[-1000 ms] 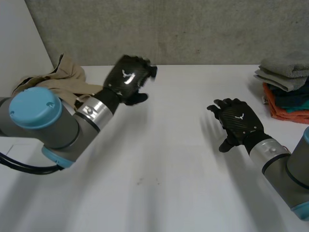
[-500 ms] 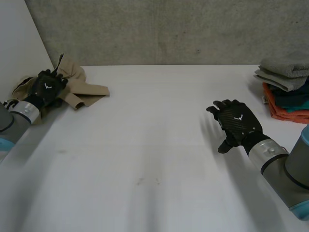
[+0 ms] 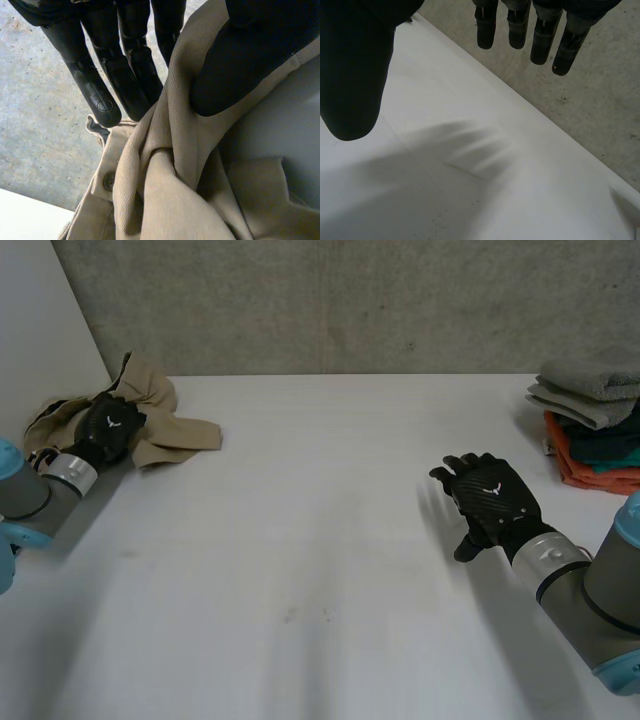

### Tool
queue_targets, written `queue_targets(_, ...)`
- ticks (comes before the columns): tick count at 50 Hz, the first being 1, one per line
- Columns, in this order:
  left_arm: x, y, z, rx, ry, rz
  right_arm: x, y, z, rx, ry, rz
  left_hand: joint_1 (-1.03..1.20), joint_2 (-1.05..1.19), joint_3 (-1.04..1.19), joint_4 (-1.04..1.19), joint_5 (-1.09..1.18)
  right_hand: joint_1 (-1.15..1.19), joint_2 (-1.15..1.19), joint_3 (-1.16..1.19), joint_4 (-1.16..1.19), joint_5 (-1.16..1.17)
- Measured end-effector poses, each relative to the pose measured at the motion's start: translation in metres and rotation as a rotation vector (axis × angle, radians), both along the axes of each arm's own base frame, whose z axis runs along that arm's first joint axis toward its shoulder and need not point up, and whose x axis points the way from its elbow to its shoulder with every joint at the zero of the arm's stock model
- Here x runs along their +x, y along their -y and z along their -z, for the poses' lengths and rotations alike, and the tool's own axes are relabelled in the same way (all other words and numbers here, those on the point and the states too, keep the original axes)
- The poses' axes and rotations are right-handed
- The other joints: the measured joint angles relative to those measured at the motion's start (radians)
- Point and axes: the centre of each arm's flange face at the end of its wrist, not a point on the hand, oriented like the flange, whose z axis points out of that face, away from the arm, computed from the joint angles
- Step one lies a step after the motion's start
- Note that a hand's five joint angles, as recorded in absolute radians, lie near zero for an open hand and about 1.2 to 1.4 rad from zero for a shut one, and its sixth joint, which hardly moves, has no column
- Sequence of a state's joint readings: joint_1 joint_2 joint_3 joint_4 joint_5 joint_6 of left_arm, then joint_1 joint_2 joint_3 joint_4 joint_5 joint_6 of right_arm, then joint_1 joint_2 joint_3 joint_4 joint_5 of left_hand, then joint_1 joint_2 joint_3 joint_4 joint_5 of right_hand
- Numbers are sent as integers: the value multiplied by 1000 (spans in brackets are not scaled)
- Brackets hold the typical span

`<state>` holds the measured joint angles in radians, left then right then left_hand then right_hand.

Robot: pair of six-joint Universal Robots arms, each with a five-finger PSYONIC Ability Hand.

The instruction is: Fold the laundry.

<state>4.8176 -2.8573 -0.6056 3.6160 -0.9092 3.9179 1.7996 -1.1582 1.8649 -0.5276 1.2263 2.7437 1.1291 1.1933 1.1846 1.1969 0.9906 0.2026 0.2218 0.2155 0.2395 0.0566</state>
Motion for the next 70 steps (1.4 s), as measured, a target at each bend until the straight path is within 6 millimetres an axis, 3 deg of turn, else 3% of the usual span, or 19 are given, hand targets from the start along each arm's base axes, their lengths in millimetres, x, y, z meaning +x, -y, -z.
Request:
queue_targets(5,-18,-11,-13,9,-16,10,-1,1,-1,-3,1,4,0,2,3,1,0,0,0,0,0,0)
queue_targets(8,-44,-32,-38,27,-54,50,-2,3,-3,-8,3,8,0,3,5,1,0,0,0,0,0,0)
queue_targets(13,-106,-93,-85,97,-172,198,-3,5,-9,-22,7,12,0,4,6,2,0,0,0,0,0,0)
queue_targets(14,-106,-93,-85,97,-172,198,-3,5,-9,-22,7,12,0,4,6,2,0,0,0,0,0,0)
queue_targets(15,-136,-129,-103,145,-231,284,-3,7,-14,-36,11,14,0,5,7,2,0,0,0,0,0,0)
queue_targets(16,-136,-129,-103,145,-231,284,-3,7,-14,-36,11,14,0,5,7,2,0,0,0,0,0,0)
queue_targets(17,-160,-163,-116,192,-278,362,-3,8,-17,-46,14,16,0,5,7,2,0,0,0,0,0,0)
queue_targets(22,-213,-257,-131,326,-349,564,-13,18,-34,-96,29,50,0,5,7,5,0,0,0,0,0,0)
queue_targets(26,-241,-313,-124,408,-351,680,-25,27,-43,-119,35,92,-142,-181,-171,-183,-148,0,0,0,0,0)
queue_targets(28,-246,-322,-121,422,-349,695,-28,29,-44,-123,35,99,-183,-217,-206,-220,-181,0,0,0,0,0)
queue_targets(29,-248,-326,-120,428,-347,700,-29,30,-45,-125,36,103,-273,-319,-307,-304,-265,0,0,0,0,0)
queue_targets(30,-254,-340,-112,454,-345,699,-33,34,-47,-131,36,118,-612,-624,-590,-610,-571,0,0,0,0,0)
queue_targets(31,-255,-343,-110,459,-347,688,-35,35,-48,-132,36,122,-612,-624,-590,-610,-571,0,0,0,0,0)
queue_targets(32,-255,-344,-110,460,-350,677,-36,36,-48,-133,36,127,-764,-794,-778,-803,-773,0,0,0,0,0)
queue_targets(36,-251,-341,-120,428,-379,617,-38,38,-49,-128,35,131,-764,-816,-806,-826,-805,0,0,0,0,0)
queue_targets(46,-196,-313,-169,323,-495,319,-35,25,-52,-17,17,113,-764,-816,-806,-826,-805,0,0,0,0,0)
queue_targets(56,-167,-316,-147,464,-531,87,-26,6,-60,70,4,71,-764,-816,-806,-826,-805,0,0,0,0,0)
queue_targets(58,-160,-314,-126,534,-537,-21,-21,-1,-58,83,-2,52,-764,-816,-806,-826,-805,0,0,0,0,0)
queue_targets(70,-165,-283,-94,548,-555,-107,-20,-5,-52,97,-9,48,-764,-816,-806,-826,-805,0,0,0,0,0)
